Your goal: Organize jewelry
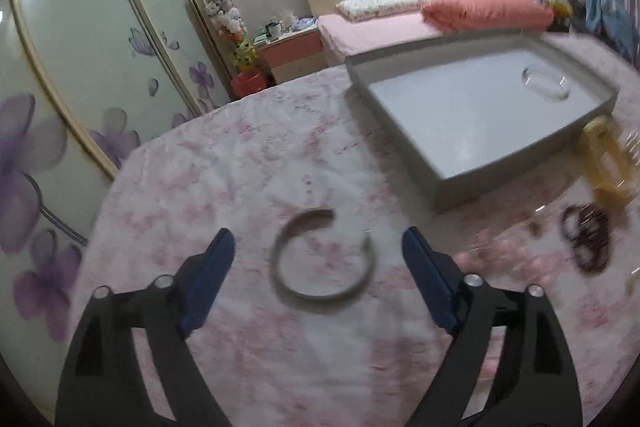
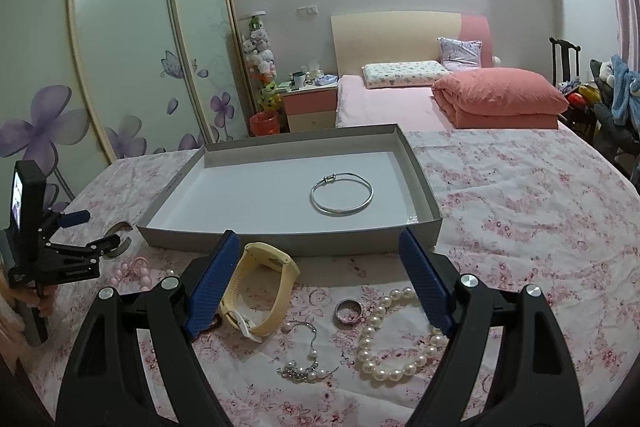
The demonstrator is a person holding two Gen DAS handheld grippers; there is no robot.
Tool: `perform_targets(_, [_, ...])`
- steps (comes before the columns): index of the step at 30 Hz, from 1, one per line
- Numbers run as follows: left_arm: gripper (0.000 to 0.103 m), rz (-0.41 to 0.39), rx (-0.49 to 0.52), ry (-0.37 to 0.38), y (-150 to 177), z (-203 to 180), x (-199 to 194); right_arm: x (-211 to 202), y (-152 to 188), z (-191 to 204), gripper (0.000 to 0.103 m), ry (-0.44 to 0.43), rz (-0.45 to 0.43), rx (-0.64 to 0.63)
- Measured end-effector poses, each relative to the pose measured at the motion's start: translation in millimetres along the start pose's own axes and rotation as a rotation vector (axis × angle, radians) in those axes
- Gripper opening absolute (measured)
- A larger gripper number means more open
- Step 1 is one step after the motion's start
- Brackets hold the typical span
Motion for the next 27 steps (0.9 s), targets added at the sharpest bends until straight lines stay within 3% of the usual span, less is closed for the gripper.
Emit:
perform_targets(3, [0.088,0.050,0.058,0.008,4.3,-4.6,14.9,1.5,1.1,0.5,0.082,-0.003,0.003,-0.004])
perform_targets(8, [0.088,0.067,0.004,0.053,0.8,6.7,27.1,5.0,1.8,-1.8,0.082,0.003,0.009,-0.003])
perform_targets(10, [0.075,0.067,-0.032,0.106,1.8,8.9,29.6,5.6,1.9,-2.8,0.082,0.006,0.009,0.001])
perform_targets(11, [0.063,0.067,-0.062,0.152,2.8,9.8,29.3,5.8,1.8,-3.5,0.082,0.008,0.009,0.003])
perform_targets(13, [0.041,0.065,-0.085,0.190,3.3,9.0,28.5,6.4,2.4,-4.6,0.082,0.008,0.010,0.006])
perform_targets(15, [0.026,0.061,-0.080,0.196,3.8,4.6,27.0,6.0,2.6,-3.9,0.082,0.007,0.009,0.007])
perform_targets(17, [0.023,0.057,-0.062,0.188,4.1,1.3,25.0,5.9,2.1,-4.0,0.081,0.004,0.007,0.003])
perform_targets(18, [0.026,0.048,-0.043,0.190,4.3,-0.2,23.7,5.3,2.0,-4.2,0.081,0.003,0.005,0.000])
perform_targets(21, [0.080,-0.022,0.018,0.135,1.9,0.8,13.8,4.1,2.4,-5.1,0.081,0.003,-0.001,-0.002])
perform_targets(24, [0.089,-0.056,0.057,0.099,-3.4,6.6,7.0,5.0,2.8,-7.4,0.081,0.006,0.001,0.005])
perform_targets(27, [0.091,-0.027,0.088,0.086,-4.0,10.4,15.9,8.1,4.1,-8.7,0.081,0.005,0.007,0.013])
Point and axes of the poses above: each gripper's, at about its wrist camera, not at the fingertips, and x roughly the way its jaws point, z to its left, y to its underside, the point moved 1 cm from there along x, roughly the way its jaws point, and after that the axes turned 8 degrees about -z, right-handed, at the moved point
